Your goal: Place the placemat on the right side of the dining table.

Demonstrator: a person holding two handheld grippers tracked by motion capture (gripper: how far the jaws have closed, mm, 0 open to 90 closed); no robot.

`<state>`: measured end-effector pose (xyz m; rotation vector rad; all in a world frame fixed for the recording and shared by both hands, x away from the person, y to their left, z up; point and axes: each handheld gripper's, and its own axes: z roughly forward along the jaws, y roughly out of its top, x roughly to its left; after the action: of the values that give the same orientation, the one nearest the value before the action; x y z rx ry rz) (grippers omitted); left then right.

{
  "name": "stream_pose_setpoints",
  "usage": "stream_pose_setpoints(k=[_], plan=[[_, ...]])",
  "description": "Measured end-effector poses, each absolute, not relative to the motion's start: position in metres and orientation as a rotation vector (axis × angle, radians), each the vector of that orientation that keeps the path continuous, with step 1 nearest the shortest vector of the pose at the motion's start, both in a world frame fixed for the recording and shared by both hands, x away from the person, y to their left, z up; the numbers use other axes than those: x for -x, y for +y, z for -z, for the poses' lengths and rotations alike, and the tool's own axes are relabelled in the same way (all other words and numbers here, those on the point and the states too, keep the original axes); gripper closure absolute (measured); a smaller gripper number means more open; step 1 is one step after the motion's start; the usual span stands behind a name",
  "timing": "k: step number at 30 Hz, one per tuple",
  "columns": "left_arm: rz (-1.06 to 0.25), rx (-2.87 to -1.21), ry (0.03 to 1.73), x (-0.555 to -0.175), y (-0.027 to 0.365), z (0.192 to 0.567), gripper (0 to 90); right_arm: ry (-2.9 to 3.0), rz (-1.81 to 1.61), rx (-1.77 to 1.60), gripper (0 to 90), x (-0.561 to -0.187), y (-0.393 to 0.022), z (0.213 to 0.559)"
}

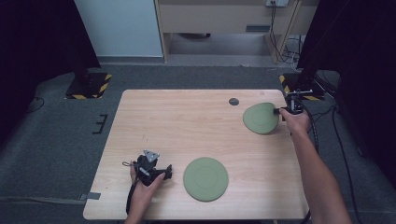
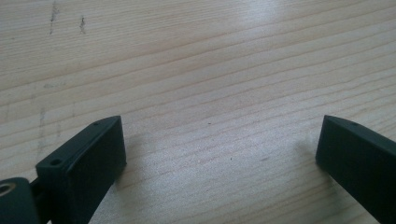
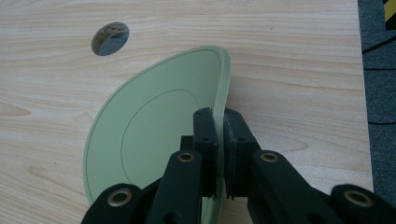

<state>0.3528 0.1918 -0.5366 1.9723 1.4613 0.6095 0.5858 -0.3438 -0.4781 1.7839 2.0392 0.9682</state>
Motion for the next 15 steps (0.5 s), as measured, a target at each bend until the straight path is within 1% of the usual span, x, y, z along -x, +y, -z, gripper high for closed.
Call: stream_pose_setpoints(k=[15], plan=[[-0.609,-1.972,1.461,-0.353,0.192,0.537,1.0,2.006,-0.971,-1.829,84.1,-0.587,-0.352,0.49]])
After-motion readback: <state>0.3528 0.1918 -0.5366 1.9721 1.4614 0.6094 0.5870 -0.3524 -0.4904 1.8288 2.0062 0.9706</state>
